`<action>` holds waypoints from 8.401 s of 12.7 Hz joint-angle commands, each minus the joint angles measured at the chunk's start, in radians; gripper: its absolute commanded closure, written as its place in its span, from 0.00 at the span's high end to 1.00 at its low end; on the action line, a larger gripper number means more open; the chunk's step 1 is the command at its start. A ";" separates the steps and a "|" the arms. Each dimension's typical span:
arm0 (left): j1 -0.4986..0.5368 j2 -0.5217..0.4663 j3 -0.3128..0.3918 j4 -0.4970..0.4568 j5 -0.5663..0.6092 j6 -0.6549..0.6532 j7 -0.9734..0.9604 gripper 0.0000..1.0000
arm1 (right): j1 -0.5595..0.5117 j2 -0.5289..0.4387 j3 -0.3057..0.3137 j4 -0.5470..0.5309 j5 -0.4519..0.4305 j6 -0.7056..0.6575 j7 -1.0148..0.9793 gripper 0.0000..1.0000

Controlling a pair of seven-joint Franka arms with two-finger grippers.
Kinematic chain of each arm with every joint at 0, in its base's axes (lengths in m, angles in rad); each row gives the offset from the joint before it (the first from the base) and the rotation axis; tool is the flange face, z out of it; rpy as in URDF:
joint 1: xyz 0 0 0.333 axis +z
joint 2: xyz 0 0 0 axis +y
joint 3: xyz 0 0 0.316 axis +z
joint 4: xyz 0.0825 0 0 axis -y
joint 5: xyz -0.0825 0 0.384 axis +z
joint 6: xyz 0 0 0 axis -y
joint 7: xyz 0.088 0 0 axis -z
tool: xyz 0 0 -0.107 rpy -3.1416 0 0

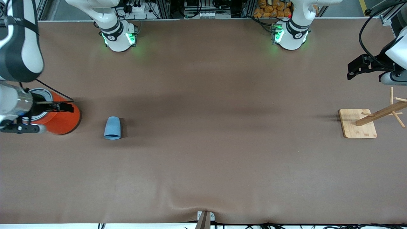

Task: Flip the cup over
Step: 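Reach the right gripper down to the upside-down blue cup and grasp it, then lift the blue cup with the right gripper toward the table middle, then hold the cup with the right gripper while the left gripper approaches it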

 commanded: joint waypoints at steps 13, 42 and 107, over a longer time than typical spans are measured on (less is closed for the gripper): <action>0.001 0.012 0.000 0.011 -0.014 0.001 -0.007 1.00 | 0.026 -0.006 0.067 -0.484 0.033 0.626 -0.031 1.00; 0.001 0.019 0.000 0.013 -0.012 0.003 -0.001 1.00 | 0.039 0.181 0.245 -0.092 0.039 0.454 -0.071 0.00; -0.064 0.297 -0.213 -0.682 -0.903 0.726 0.418 1.00 | 0.123 0.550 1.012 0.241 -0.635 0.187 -0.157 1.00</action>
